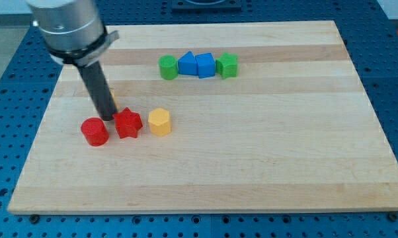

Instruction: Move the yellow heart up and right a bit

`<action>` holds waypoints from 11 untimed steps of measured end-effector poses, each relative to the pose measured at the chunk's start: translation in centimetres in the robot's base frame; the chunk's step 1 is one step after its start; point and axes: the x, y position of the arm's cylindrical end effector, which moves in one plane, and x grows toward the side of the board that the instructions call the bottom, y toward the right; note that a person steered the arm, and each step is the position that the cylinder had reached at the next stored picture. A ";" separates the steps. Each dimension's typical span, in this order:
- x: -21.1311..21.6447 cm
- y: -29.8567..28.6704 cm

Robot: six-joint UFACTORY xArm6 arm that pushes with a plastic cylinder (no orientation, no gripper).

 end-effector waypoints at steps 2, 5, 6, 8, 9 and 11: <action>0.0 -0.4; -2.0 -3.2; -3.6 -3.2; -5.2 -3.2; -4.4 2.1; -3.9 6.1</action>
